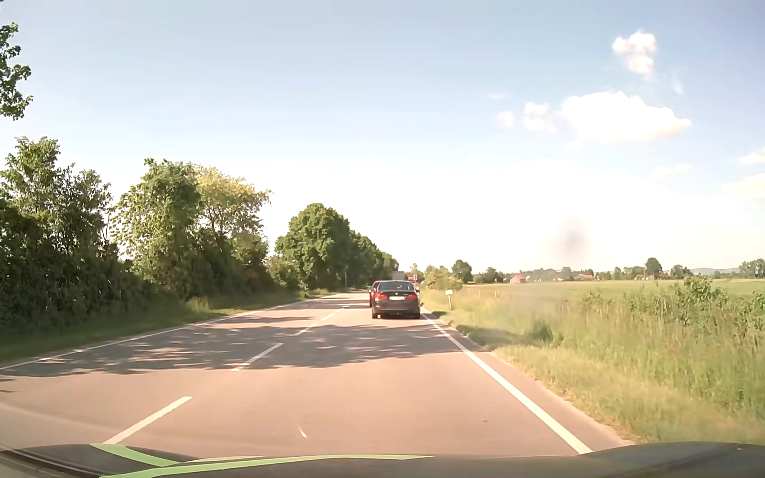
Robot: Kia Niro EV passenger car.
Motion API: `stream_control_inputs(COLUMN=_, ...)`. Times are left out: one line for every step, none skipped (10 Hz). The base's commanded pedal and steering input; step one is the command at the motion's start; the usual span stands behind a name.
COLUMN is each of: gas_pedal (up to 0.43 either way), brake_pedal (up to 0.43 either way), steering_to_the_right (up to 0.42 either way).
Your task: Follow the waypoints while adhering to traffic rules and regulations
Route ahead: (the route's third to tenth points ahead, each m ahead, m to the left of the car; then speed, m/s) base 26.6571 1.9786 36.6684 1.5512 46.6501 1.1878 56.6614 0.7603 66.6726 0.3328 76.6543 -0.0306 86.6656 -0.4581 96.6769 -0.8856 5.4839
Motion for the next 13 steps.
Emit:
stream_control_inputs(gas_pedal=0.000, brake_pedal=0.085, steering_to_the_right=0.004)
stream_control_inputs(gas_pedal=0.000, brake_pedal=0.091, steering_to_the_right=0.004)
stream_control_inputs(gas_pedal=0.000, brake_pedal=0.098, steering_to_the_right=0.004)
stream_control_inputs(gas_pedal=0.000, brake_pedal=0.098, steering_to_the_right=0.004)
stream_control_inputs(gas_pedal=0.000, brake_pedal=0.104, steering_to_the_right=0.004)
stream_control_inputs(gas_pedal=0.000, brake_pedal=0.104, steering_to_the_right=0.004)
stream_control_inputs(gas_pedal=0.000, brake_pedal=0.110, steering_to_the_right=0.004)
stream_control_inputs(gas_pedal=0.000, brake_pedal=0.110, steering_to_the_right=0.004)
stream_control_inputs(gas_pedal=0.000, brake_pedal=0.110, steering_to_the_right=0.004)
stream_control_inputs(gas_pedal=0.000, brake_pedal=0.116, steering_to_the_right=0.004)
stream_control_inputs(gas_pedal=0.000, brake_pedal=0.116, steering_to_the_right=0.004)
stream_control_inputs(gas_pedal=0.000, brake_pedal=0.116, steering_to_the_right=0.004)
stream_control_inputs(gas_pedal=0.000, brake_pedal=0.116, steering_to_the_right=0.004)
